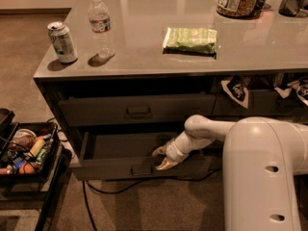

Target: Open middle drawer

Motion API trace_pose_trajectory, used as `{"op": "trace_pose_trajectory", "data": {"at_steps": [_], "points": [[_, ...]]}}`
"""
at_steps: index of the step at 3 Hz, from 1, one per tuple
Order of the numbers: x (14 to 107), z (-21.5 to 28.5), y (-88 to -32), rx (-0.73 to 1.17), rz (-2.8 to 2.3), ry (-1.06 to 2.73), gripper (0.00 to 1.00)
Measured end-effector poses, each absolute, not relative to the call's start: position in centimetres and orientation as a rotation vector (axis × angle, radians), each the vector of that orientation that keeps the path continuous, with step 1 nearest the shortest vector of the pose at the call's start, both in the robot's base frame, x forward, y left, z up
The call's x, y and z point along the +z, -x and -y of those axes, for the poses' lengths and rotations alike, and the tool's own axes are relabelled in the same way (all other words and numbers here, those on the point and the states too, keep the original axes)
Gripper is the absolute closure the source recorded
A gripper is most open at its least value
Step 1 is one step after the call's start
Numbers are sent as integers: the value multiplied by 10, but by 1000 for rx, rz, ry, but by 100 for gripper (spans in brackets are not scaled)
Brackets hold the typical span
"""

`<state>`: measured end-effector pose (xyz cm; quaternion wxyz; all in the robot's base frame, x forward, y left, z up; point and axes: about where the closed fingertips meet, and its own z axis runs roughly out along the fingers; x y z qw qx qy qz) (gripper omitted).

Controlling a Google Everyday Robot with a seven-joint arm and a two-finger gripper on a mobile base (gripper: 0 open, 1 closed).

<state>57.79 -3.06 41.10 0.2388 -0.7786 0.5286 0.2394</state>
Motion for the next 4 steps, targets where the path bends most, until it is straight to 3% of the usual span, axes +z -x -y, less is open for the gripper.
{"op": "trace_pose_trajectory", "data": {"at_steps": [3, 4], "points": [[411, 31, -578, 656, -1448, 2132, 12], [411, 31, -578, 656, -1448, 2132, 0]]}}
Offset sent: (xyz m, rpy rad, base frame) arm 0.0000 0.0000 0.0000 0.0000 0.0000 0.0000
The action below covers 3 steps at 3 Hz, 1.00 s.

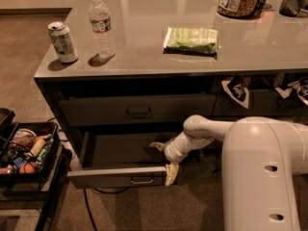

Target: Open middle drawer

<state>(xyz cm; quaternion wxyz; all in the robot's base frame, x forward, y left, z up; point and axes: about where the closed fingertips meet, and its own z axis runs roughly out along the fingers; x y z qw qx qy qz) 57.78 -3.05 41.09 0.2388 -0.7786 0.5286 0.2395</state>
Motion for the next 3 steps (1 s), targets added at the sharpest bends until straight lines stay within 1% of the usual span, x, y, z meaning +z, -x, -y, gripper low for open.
{"op": "trace_pose_trajectory", "data": {"at_steps": [2, 3], "points": [[410, 24, -581, 684, -1440, 2157, 0], [427, 31, -582, 648, -1428, 2164, 0]]}}
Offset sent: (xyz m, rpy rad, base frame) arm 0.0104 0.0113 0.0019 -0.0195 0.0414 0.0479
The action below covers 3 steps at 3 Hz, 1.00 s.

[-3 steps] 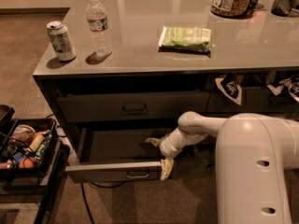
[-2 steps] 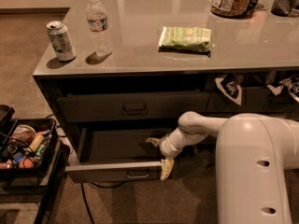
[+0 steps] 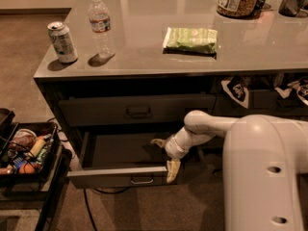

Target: Open middle drawer

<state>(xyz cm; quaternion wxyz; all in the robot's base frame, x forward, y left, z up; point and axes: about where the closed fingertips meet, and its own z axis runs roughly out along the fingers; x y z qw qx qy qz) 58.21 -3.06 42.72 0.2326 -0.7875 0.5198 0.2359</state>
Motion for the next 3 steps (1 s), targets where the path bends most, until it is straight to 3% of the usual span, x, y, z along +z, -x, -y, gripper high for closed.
{"op": "trace_pose_trajectory", "data": {"at_steps": [3], "points": [[498, 114, -569, 313, -1473, 1889, 0]]}}
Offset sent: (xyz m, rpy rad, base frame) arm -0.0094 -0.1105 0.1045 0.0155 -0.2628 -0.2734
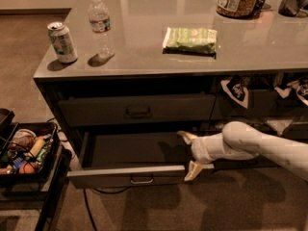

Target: Open middle drawer

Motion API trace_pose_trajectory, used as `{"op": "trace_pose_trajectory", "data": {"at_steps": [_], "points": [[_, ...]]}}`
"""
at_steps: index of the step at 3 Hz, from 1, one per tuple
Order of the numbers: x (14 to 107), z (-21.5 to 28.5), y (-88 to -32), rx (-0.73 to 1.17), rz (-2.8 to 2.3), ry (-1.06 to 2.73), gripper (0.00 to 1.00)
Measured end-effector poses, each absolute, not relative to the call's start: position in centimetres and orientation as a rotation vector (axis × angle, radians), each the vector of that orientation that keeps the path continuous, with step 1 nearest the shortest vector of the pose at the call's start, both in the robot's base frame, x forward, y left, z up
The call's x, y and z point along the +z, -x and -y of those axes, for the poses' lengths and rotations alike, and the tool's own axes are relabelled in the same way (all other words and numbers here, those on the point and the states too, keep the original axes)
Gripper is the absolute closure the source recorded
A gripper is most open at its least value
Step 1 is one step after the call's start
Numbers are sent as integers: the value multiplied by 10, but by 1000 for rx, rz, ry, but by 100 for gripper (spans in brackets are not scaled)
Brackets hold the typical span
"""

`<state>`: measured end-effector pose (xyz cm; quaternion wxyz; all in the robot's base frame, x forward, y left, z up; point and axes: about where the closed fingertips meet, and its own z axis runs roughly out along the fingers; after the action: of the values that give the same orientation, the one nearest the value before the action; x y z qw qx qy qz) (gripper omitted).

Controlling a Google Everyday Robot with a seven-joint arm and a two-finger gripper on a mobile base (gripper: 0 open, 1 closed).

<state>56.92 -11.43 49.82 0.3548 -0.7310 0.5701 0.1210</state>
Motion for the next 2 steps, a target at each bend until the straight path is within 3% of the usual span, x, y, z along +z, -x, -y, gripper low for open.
{"op": "trace_pose_trajectory", "data": {"at_steps": [2], "points": [[503, 142, -565, 259, -1492, 1840, 0]]}}
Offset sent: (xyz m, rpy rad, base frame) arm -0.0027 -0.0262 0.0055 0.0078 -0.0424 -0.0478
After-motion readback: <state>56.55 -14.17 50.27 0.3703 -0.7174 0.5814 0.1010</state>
